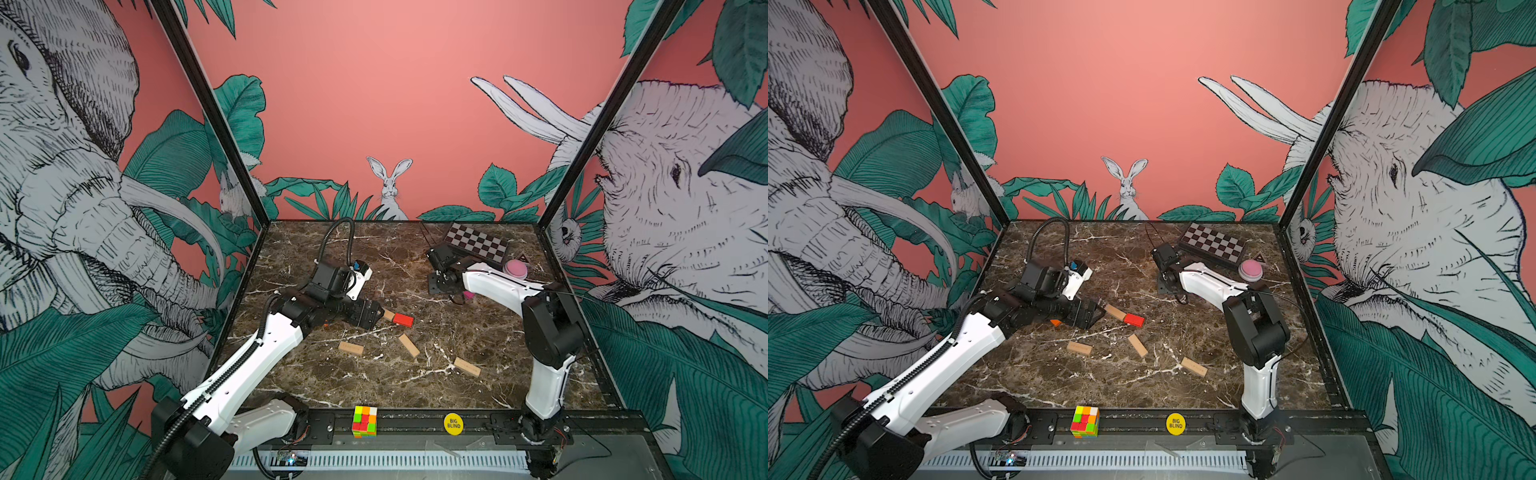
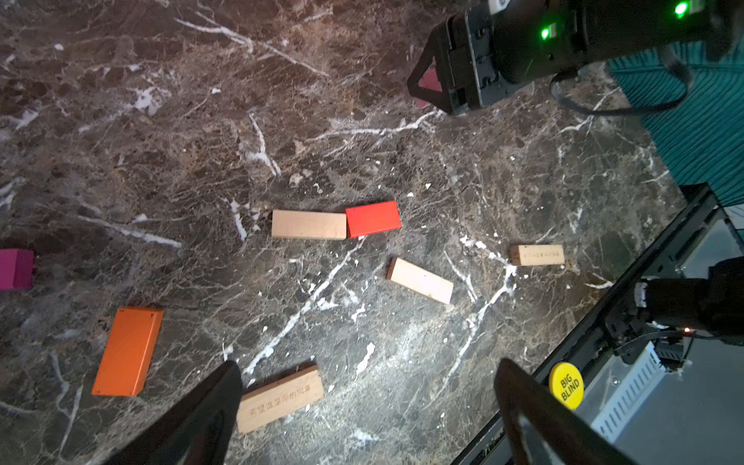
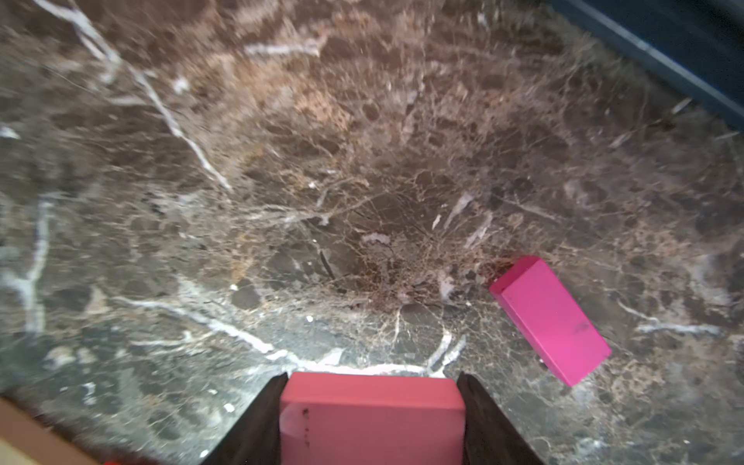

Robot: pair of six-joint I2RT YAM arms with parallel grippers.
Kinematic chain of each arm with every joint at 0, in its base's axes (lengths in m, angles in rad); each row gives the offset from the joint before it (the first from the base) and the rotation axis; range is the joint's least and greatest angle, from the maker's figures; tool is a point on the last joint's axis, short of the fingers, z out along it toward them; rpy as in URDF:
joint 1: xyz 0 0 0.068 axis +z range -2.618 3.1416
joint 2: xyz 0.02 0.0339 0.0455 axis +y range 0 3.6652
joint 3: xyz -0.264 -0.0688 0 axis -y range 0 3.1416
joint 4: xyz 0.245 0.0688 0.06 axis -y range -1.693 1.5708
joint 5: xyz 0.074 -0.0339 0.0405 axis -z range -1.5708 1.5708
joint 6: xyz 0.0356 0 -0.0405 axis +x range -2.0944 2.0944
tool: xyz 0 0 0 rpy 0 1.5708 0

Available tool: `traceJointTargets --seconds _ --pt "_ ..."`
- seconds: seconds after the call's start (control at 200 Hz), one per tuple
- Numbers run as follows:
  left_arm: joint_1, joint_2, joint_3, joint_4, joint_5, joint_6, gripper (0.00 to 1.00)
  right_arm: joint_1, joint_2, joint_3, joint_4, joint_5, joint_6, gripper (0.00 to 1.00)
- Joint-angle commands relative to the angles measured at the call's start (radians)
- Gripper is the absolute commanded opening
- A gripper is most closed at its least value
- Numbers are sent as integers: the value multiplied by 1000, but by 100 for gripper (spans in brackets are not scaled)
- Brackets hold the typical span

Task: Assemble the letter p with building blocks
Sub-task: Place the building block at the center of the board.

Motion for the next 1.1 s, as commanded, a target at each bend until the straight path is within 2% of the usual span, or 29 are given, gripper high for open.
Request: traceJointTargets --seconds 0.0,0.945,1.095 --pt "-1 -4 -3 -26 -29 35 99 -2 17 2 20 5 -24 45" --pt "-1 39 -3 -33 -50 38 100 -76 94 -62 102 -38 -20 45" --pt "-1 42 -3 -37 -51 36 100 -77 105 -62 109 -47 -14 49"
